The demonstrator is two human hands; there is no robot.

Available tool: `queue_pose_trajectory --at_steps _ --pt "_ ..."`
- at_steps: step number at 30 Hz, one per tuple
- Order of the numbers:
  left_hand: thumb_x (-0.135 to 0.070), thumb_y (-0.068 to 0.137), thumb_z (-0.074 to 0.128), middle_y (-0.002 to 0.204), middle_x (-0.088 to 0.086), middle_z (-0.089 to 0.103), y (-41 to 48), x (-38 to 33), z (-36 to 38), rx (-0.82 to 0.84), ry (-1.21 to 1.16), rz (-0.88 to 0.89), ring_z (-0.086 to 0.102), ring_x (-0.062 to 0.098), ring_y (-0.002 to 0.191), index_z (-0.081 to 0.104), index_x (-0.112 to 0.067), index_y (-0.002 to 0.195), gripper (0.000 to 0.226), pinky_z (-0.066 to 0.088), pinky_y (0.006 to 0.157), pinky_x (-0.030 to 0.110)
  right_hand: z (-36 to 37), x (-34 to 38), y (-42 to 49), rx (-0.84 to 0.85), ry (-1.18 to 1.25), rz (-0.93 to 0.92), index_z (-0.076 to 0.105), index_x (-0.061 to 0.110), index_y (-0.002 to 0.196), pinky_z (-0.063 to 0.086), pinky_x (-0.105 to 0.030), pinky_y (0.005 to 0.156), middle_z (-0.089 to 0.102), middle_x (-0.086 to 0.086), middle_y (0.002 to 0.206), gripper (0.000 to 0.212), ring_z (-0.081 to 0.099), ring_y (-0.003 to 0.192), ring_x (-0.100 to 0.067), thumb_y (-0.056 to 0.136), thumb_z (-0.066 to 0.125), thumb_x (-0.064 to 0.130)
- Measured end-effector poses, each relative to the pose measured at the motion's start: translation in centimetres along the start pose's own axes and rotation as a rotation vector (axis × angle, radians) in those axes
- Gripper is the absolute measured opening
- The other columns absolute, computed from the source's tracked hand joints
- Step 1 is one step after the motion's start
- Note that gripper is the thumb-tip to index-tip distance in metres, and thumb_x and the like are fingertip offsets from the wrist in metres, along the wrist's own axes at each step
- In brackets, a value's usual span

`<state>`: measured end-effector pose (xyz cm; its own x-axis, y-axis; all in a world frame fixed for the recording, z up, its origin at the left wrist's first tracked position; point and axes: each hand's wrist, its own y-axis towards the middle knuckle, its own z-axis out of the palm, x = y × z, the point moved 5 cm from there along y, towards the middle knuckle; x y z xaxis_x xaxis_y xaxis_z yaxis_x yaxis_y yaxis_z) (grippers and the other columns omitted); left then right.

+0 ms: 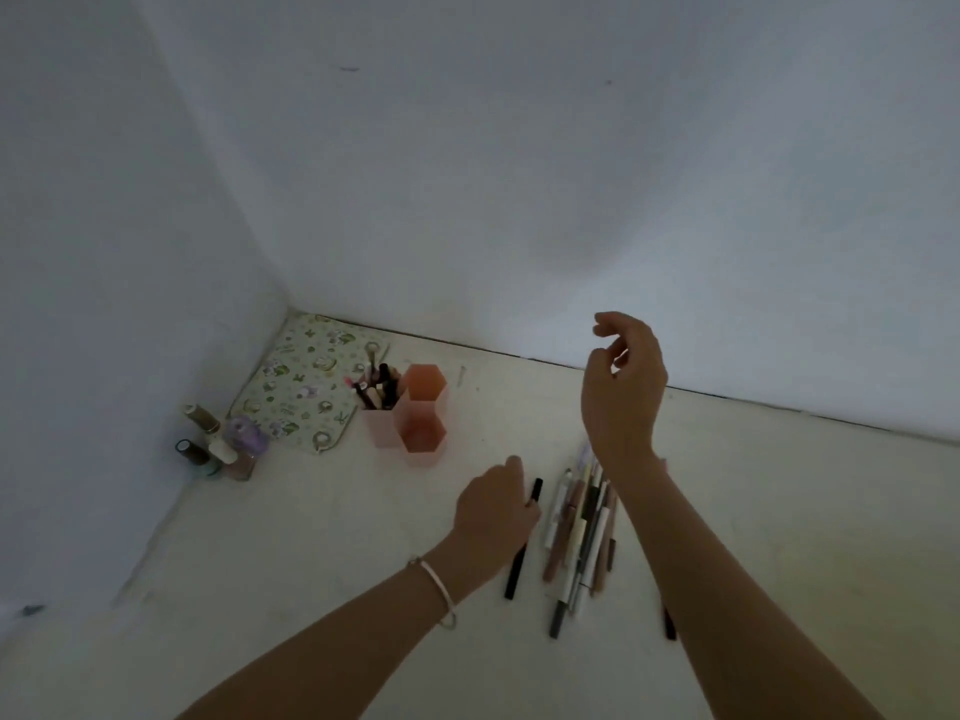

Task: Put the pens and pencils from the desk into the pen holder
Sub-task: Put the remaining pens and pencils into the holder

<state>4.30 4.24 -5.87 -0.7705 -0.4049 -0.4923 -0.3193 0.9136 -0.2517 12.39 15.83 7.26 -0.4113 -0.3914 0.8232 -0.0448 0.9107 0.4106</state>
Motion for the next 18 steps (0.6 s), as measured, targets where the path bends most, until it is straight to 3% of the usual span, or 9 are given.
queue_pose_trajectory --at_steps 3,6,9,11,14,16,18 --pt "-0.03 0.089 0.06 0.115 0.009 0.06 0.6 0.0 3.3 0.118 0.024 -0.079 0.061 0.027 0.102 0.042 -0.01 0.126 0.046 0.048 0.083 0.034 -2.8 -2.1 -0.3 -0.018 -0.063 0.012 0.065 0.017 0.103 0.039 -0.016 0.071 0.061 0.01 0.095 0.041 0.051 0.076 -0.011 0.077 0.047 -0.01" --pt "-0.026 0.09 0.061 0.121 0.011 0.058 0.8 -0.2 4.3 0.13 0.047 -0.075 0.06 0.028 0.107 0.039 -0.009 0.133 0.051 0.047 0.086 0.034 -4.0 -4.1 -1.2 -0.008 -0.103 0.027 0.064 0.02 0.099 0.04 -0.017 0.072 0.061 0.011 0.093 0.04 0.052 0.077 -0.011 0.077 0.047 -0.009" --pt "-0.018 0.086 0.06 0.109 0.011 0.061 1.2 -0.6 2.4 0.044 -0.08 -0.063 0.063 0.028 0.096 0.041 -0.009 0.128 0.047 0.052 0.083 0.038 -4.1 -6.0 -1.7 -0.012 -0.106 0.073 0.062 0.027 0.096 0.038 -0.007 0.069 0.062 0.013 0.091 0.038 0.051 0.074 -0.003 0.076 0.045 -0.001" --pt "-0.015 0.084 0.058 0.094 0.004 0.059 1.6 -0.7 -0.4 -0.086 -0.24 -0.038 0.061 0.021 0.08 0.04 -0.015 0.133 0.052 0.052 0.069 0.034 -3.6 -7.6 -1.4 0.011 -0.167 0.156 0.063 0.024 0.099 0.039 -0.01 0.066 0.063 0.011 0.089 0.031 0.052 0.071 -0.004 0.081 0.046 0.005" --pt "-0.012 0.085 0.06 0.076 -0.005 0.049 1.9 -0.4 -4.9 -0.225 -0.389 0.039 0.05 0.006 0.059 0.029 -0.029 0.146 0.07 0.04 0.052 0.016 -1.4 -11.2 -1.1 0.212 -0.406 0.327 0.064 0.015 0.109 0.039 -0.018 0.055 0.065 0.001 0.086 0.027 0.055 0.062 -0.007 0.088 0.049 0.007" --pt "-0.009 0.086 0.063 0.072 -0.006 0.05 1.7 0.0 -7.1 -0.285 -0.461 0.08 0.05 0.006 0.056 0.024 -0.034 0.15 0.079 0.046 0.053 0.014 0.4 -13.2 -1.7 0.389 -0.495 0.435 0.061 0.01 0.115 0.046 -0.025 0.065 0.069 -0.012 0.096 0.03 0.063 0.077 -0.023 0.088 0.048 0.007" --pt "-0.008 0.086 0.065 0.079 -0.011 0.051 1.2 0.3 -8.8 -0.353 -0.473 0.116 0.054 0.009 0.062 0.03 -0.035 0.149 0.077 0.052 0.061 0.014 2.0 -14.3 -2.4 0.511 -0.595 0.453 0.057 0.006 0.115 0.048 -0.031 0.076 0.067 -0.017 0.102 0.027 0.063 0.093 -0.032 0.089 0.049 0.01"
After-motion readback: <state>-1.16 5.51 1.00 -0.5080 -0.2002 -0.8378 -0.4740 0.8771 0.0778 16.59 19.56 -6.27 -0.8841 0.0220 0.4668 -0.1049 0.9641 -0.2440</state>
